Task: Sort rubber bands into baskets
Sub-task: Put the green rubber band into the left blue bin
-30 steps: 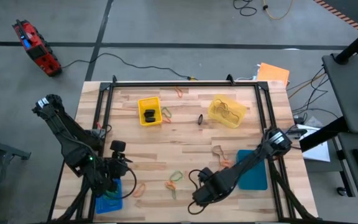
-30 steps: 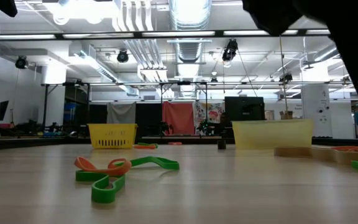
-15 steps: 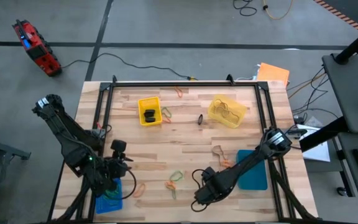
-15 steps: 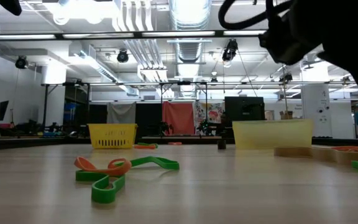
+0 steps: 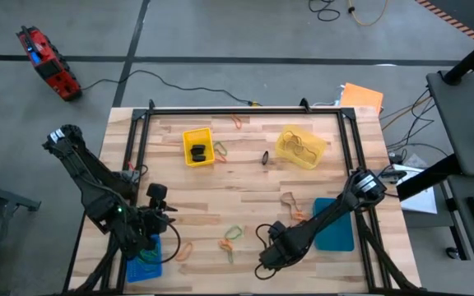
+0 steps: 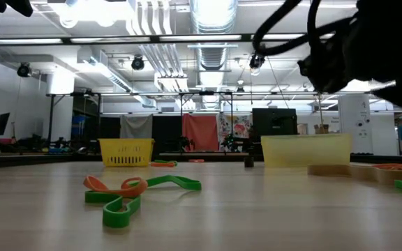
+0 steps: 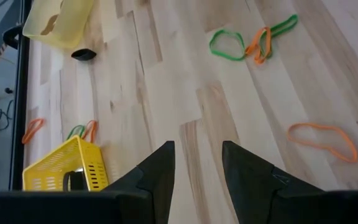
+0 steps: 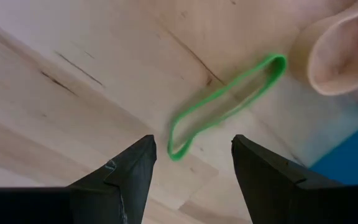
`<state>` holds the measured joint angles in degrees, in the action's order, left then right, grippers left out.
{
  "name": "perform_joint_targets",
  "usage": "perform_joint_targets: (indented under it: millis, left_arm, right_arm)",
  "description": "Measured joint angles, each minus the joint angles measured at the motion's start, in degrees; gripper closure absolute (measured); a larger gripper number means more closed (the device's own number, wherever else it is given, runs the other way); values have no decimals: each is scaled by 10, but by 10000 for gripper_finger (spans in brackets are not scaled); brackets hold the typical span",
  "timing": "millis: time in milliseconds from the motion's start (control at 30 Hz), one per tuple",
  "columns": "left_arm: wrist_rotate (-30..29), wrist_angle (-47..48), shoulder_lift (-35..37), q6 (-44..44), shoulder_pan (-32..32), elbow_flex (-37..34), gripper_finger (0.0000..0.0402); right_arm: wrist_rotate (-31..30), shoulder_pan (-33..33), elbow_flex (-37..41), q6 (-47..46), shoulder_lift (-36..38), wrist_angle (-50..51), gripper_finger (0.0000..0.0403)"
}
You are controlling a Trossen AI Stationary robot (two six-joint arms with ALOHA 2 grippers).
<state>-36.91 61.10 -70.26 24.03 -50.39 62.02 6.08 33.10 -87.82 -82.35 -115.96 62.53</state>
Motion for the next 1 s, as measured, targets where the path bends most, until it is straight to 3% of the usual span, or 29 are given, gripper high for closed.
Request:
perform_joint_targets:
  millis: [300,700,1000]
  left_arm:
    - [-1,-3,0,5,0,-7,284]
    - [-1,-11,0,5,0,-7,283]
    - [-28,-17,0,3,0,-8,283]
  right_arm:
    - [2,-1,37,25,1,-65,215]
    - [1,-1,43,41,2,-62,381]
    - [-38,-1,16,75,10,-52,391]
